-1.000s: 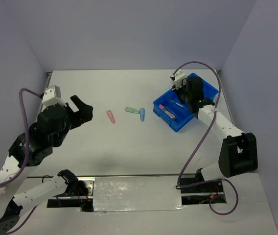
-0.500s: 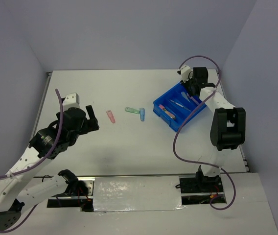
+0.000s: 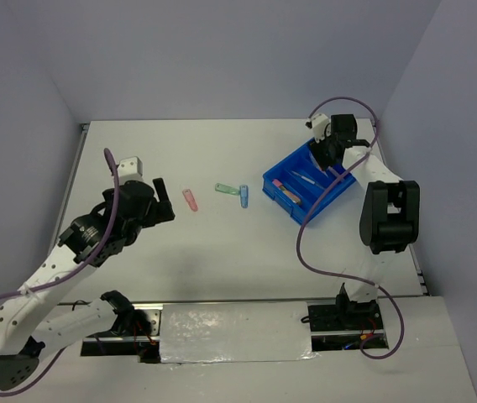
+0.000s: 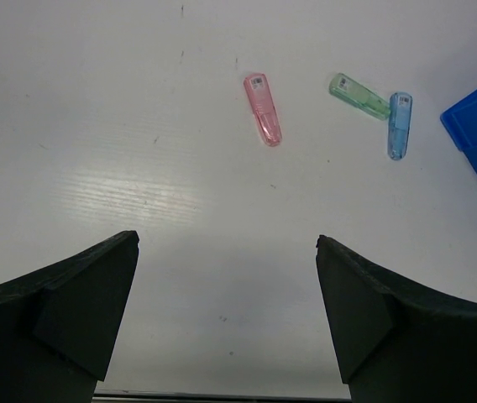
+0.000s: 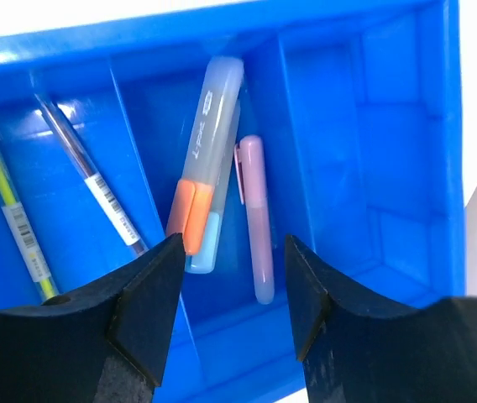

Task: Sort the stationery into containers
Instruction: Place the stationery in the storage box, then pick up the stationery from the center of the board.

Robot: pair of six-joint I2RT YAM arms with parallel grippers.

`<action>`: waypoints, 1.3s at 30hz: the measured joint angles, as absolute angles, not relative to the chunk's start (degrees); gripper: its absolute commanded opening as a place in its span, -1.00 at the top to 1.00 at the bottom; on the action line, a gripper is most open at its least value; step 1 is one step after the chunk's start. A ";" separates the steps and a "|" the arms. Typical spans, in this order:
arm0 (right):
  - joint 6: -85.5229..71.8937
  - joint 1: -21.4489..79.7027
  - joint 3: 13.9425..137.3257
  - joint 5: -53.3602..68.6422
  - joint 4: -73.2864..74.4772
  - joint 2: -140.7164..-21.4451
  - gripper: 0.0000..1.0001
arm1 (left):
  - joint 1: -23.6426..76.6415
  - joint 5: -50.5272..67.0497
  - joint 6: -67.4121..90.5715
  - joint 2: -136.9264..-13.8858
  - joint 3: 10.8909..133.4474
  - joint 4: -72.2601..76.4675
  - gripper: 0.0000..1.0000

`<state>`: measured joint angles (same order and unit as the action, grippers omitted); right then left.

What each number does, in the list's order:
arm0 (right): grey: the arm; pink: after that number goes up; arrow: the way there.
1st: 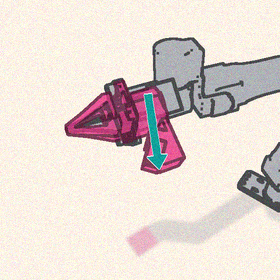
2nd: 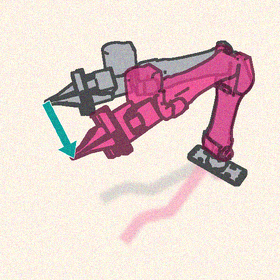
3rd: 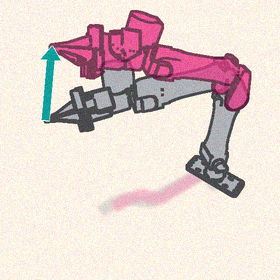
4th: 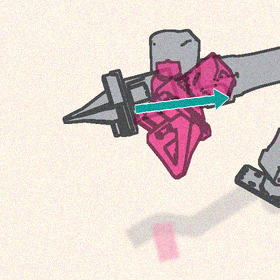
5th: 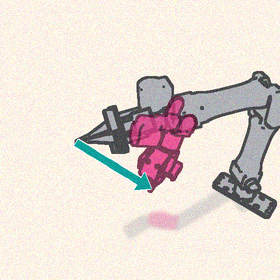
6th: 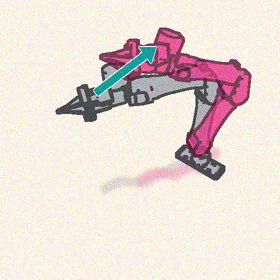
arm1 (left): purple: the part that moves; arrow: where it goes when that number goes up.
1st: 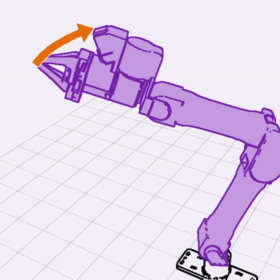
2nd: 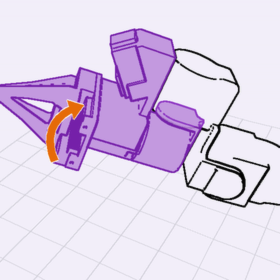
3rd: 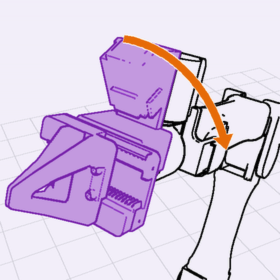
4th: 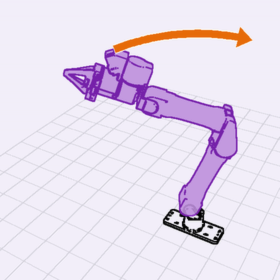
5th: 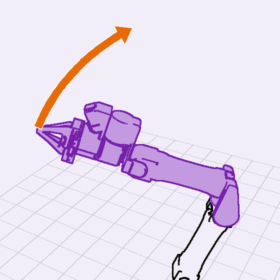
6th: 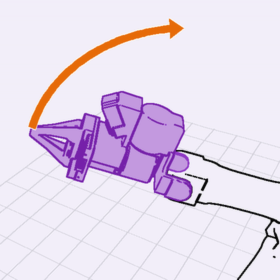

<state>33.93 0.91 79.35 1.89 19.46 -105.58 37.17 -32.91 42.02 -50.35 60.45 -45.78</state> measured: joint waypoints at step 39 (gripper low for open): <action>-12.56 36.40 46.81 -3.84 9.87 -51.96 -0.99 | 26.02 -28.51 57.28 -119.46 88.29 -40.62 -0.11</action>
<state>-12.56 36.40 46.81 -3.84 9.87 -51.96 26.02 -28.51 57.28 -119.46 88.29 -40.62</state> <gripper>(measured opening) 0.996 0.632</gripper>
